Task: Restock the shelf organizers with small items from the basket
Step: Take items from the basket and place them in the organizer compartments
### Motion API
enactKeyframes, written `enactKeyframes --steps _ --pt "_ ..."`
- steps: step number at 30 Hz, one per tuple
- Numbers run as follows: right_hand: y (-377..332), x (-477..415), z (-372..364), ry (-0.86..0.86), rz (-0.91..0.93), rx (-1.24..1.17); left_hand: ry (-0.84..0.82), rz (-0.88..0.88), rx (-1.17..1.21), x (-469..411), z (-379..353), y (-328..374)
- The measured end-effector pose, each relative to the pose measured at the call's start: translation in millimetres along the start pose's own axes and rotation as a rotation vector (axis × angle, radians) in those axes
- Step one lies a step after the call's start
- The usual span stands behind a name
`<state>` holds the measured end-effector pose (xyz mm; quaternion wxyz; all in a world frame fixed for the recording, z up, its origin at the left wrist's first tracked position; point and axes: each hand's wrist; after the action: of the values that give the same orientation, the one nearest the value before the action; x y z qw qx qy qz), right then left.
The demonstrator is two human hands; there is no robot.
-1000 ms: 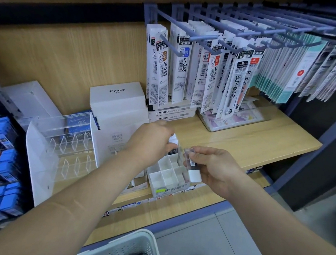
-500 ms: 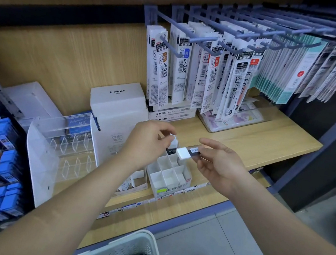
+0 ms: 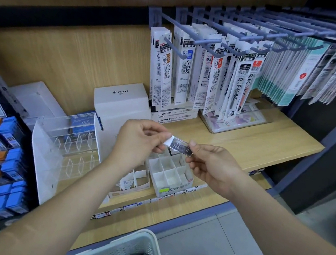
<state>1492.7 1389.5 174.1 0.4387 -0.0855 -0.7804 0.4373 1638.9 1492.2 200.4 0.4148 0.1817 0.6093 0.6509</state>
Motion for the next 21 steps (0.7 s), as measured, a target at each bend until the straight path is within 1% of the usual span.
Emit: enactKeyframes --steps 4,6,8,10,14,17,21 --pt "1.8 -2.9 -2.0 0.006 -0.006 0.025 -0.038 0.017 0.02 -1.1 4.7 -3.2" --pt "3.4 -5.0 -2.2 0.077 0.005 0.099 -0.031 -0.044 -0.072 -3.6 7.3 -6.9" --pt "5.3 -7.7 0.8 0.183 0.033 0.168 -0.014 -0.111 -0.21 -6.8 8.9 -10.9" --pt "7.8 -9.6 5.6 0.243 0.042 0.212 -0.038 -0.148 -0.334 -7.7 9.2 -13.8" --pt "14.1 -11.9 8.4 0.206 -0.002 0.298 -0.067 -0.257 -0.509 -5.3 6.9 -17.8" --pt "18.1 -20.2 10.6 0.216 0.004 0.349 -0.096 -0.355 -0.571 -8.3 1.4 -20.6" --pt "20.1 -26.8 12.1 0.231 0.017 0.364 -0.182 -0.419 -0.665 -14.5 -7.0 -25.9"
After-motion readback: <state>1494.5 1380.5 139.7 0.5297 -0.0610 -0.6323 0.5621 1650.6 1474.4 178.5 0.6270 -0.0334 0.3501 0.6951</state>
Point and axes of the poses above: each hand's wrist, its own x-axis away from the middle knuckle, its own z-axis out of the back of the hand, y = z × x, and after that the axes turned 14 degrees about -z, right-handed
